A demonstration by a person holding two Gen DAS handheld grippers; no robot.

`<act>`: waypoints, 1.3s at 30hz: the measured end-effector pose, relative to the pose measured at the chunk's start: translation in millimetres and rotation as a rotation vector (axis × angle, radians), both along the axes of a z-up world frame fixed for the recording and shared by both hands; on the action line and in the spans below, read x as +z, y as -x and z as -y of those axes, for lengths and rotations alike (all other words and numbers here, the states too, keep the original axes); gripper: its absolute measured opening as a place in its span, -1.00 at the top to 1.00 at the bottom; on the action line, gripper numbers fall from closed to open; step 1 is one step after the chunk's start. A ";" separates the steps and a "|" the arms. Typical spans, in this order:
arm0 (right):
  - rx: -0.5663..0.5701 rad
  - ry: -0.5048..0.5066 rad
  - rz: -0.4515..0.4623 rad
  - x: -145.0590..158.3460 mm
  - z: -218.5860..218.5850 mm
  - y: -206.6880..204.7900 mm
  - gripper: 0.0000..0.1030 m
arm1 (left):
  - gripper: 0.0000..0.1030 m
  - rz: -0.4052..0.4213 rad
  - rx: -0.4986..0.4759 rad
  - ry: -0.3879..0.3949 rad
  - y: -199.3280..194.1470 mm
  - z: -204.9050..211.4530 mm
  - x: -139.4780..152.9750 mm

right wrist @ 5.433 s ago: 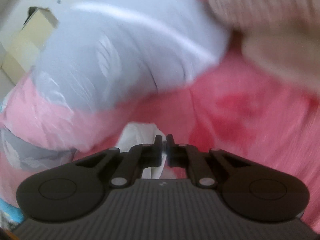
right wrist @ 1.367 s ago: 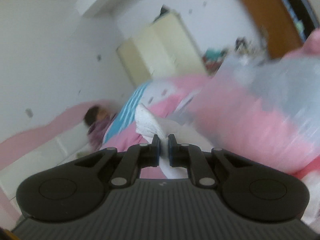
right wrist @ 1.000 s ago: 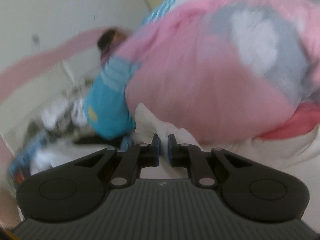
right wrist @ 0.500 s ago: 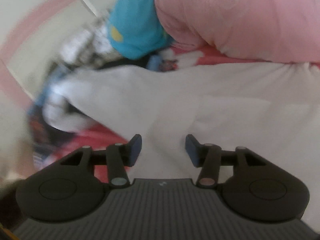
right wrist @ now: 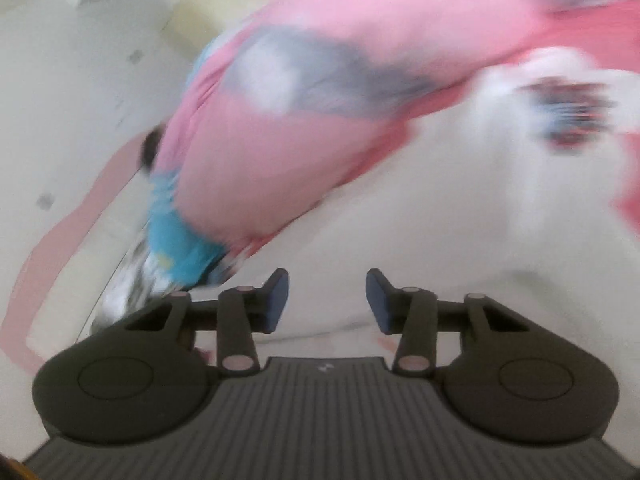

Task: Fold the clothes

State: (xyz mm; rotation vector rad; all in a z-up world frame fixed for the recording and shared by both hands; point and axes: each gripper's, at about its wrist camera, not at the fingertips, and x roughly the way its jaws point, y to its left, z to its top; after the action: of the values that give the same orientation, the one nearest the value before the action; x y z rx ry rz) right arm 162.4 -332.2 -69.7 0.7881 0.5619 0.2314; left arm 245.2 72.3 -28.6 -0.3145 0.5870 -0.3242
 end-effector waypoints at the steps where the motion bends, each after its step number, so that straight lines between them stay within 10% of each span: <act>1: -0.036 -0.007 -0.013 -4.5 11.3 9.0 0.32 | -0.23 0.004 -0.003 -0.005 -7.4 6.4 -1.0; 7: -0.162 0.018 -0.051 -16.8 53.8 34.7 0.44 | 0.00 -0.092 0.050 -0.091 -44.0 24.5 -35.8; 16: -0.101 0.383 -0.050 -10.1 46.1 15.2 0.40 | 0.09 -0.095 0.063 -0.190 -43.0 32.3 -48.1; 23: -0.073 0.327 -0.058 -23.1 70.1 -19.8 0.40 | -0.02 -0.005 0.022 -0.311 -32.9 63.1 -14.1; 30: -0.033 0.100 -0.076 -56.0 107.1 -42.7 0.42 | -0.07 0.047 -0.249 -0.288 -80.4 172.8 30.0; 39: -0.014 -0.016 -0.046 -69.2 120.8 -38.1 0.65 | -0.17 -0.074 -0.516 -0.249 -170.7 325.5 17.6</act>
State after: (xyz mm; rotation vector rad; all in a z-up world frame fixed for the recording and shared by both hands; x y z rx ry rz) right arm 200.5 -453.0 -138.9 0.8147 0.5979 0.2054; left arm 415.9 -253.2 -11.0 0.0722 0.7712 -0.7305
